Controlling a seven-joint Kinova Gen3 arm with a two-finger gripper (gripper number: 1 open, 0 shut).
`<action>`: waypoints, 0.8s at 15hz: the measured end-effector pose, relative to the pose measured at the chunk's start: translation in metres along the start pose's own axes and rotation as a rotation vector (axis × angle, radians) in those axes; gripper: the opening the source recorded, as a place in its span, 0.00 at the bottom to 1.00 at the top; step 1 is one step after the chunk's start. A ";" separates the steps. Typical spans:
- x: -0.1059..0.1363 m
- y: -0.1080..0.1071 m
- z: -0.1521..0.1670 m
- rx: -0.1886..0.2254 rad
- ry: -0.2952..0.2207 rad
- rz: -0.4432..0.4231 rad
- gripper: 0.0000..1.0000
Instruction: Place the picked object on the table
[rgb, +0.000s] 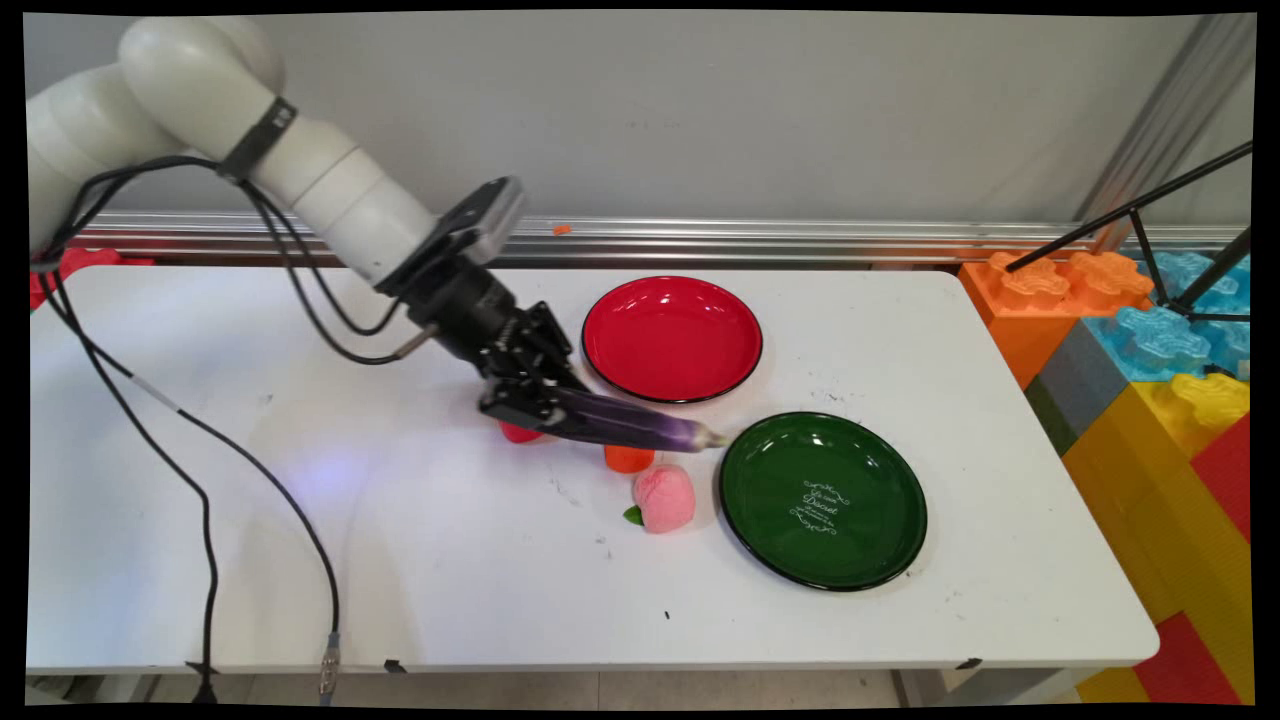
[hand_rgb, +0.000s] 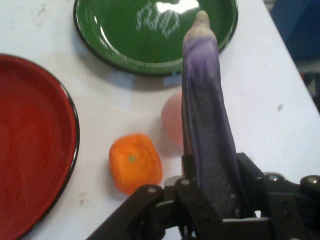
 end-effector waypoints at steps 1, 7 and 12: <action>-0.009 -0.002 -0.003 -0.004 -0.007 0.022 0.00; -0.059 -0.004 -0.004 -0.029 -0.049 0.100 0.00; -0.090 -0.001 0.002 -0.056 -0.074 0.117 0.00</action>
